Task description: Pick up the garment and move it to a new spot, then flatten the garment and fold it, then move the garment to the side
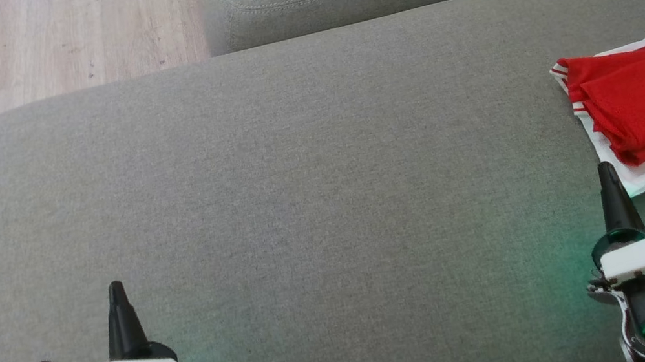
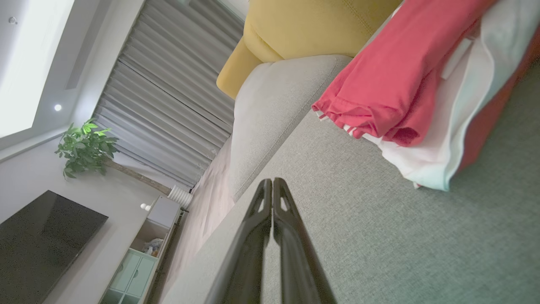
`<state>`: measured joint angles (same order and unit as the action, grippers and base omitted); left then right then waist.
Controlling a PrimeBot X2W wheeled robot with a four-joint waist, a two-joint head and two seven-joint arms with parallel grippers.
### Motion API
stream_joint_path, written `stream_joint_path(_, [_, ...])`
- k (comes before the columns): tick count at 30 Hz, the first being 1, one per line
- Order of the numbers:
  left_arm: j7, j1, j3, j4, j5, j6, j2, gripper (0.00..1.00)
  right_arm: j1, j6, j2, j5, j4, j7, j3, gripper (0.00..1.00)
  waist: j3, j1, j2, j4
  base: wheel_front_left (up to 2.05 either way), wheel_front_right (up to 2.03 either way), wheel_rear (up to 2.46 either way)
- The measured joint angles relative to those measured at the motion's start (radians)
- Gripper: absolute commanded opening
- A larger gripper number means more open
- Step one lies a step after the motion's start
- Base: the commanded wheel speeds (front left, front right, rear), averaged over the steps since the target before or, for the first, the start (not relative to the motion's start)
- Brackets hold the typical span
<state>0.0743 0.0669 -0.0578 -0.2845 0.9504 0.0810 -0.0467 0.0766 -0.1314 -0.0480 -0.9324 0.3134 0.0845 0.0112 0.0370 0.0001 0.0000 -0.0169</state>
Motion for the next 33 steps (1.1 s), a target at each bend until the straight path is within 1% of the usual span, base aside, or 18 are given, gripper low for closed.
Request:
stream_joint_path(22, [-0.067, 0.000, 0.057, 0.001, 0.241, 0.016, 0.000, 0.00, 0.000, 0.000, 0.000, -0.253, -0.010, -0.062, 0.034, 0.00, -0.013, 0.0000, 0.0000, 0.006, 0.00, 0.00, 0.00])
stream_joint_path(33, [-0.095, 0.000, 0.066, 0.001, 0.346, 0.022, 0.000, 0.00, 0.000, 0.000, 0.000, -0.363, -0.014, -0.090, 0.054, 0.00, -0.018, 0.0000, 0.0000, 0.009, 0.00, 0.00, 0.00])
